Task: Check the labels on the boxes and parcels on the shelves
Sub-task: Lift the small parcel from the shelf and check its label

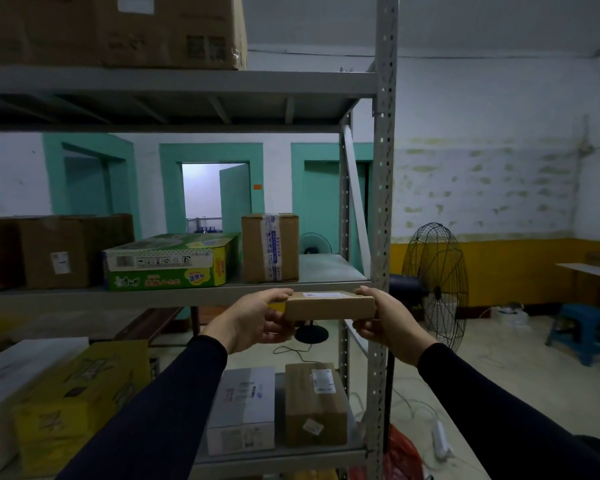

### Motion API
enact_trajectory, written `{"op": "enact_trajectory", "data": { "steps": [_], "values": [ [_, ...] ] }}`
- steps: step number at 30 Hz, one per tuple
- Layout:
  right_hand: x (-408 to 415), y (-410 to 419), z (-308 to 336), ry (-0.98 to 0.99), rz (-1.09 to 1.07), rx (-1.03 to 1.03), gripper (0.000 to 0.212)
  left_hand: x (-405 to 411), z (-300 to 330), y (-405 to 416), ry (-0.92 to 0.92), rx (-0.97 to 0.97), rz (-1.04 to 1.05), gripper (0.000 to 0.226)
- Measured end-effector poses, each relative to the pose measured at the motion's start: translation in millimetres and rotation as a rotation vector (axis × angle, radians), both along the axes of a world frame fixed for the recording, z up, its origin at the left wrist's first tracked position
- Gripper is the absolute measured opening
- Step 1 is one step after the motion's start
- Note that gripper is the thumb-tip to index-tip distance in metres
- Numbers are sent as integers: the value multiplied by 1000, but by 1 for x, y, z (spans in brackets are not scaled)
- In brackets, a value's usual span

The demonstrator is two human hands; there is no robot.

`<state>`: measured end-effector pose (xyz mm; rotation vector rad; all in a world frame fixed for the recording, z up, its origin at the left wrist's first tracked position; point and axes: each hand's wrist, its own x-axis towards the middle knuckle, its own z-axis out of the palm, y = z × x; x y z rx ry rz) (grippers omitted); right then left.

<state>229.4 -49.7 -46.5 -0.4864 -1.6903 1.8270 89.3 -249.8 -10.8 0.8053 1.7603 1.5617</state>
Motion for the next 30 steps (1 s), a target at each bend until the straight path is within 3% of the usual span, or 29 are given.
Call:
{"op": "enact_trajectory", "data": {
  "steps": [3,5,7,9,15,20,30],
  "values": [
    [1,3,1,10,-17,-78,39,-8,0,-7,27,54,-128,49],
    [0,5,2,-8,-4,-103,46,-9,0,-6,222,10,-140,54],
    [-2,5,2,-15,17,-122,51,-8,-1,-1,443,-28,-64,49],
    [-3,4,2,6,37,-140,55,-6,-1,4,548,-2,15,37],
    [-10,10,-2,-79,73,-23,59,-9,0,0,441,46,99,31],
    [-10,3,-1,-123,179,148,33,-14,-2,1,363,54,216,36],
    [-13,-3,-4,-131,144,213,18,-23,-6,8,312,44,261,38]
  ]
}}
